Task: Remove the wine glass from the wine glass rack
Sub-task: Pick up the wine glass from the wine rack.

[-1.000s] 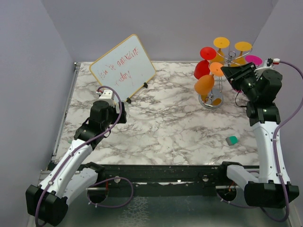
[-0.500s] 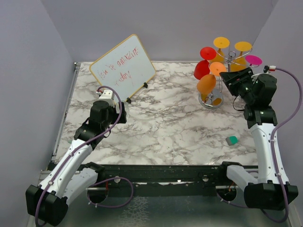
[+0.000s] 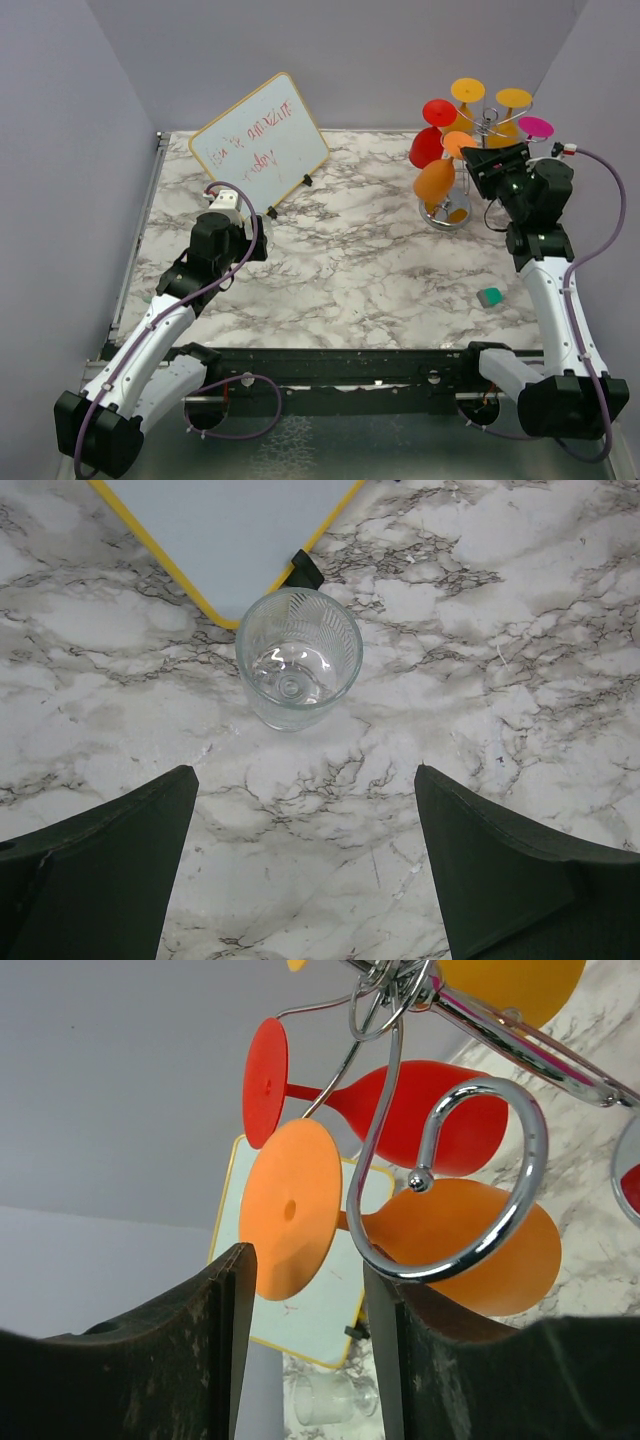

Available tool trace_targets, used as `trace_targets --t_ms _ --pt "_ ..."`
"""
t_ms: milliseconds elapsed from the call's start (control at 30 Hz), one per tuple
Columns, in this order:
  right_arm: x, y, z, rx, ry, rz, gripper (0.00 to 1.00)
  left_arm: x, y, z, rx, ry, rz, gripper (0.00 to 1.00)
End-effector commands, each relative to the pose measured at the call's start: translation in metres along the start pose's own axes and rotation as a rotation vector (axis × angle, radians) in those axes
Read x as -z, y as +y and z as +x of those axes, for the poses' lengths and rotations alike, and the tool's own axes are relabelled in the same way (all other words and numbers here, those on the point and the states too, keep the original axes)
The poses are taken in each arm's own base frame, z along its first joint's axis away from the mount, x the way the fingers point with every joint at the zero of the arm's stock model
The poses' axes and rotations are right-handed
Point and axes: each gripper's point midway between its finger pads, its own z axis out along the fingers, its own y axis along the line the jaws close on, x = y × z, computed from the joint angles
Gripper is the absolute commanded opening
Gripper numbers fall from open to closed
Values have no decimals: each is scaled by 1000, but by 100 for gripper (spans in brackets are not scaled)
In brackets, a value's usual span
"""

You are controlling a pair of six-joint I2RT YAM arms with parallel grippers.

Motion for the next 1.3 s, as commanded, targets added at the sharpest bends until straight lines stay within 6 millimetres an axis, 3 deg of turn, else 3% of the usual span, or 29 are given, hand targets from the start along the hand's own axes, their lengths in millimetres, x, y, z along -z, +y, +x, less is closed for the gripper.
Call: trace_targets --t_ms 0,167,567,833,1267 --pt "-12 2 -1 -40 -35 -24 48 2 -4 -3 -10 3 21 91" --pt "-11 7 3 -41 -45 -29 31 2 -4 -3 -12 4 20 91" --pt "6 17 -7 -41 -92 -34 18 1 -4 -3 -16 7 23 91" --pt "3 24 -6 -54 -71 -49 2 1 -5 -2 -16 8 26 91" --pt "-5 46 -12 -182 -50 -89 1 1 -4 -2 -17 9 22 91"
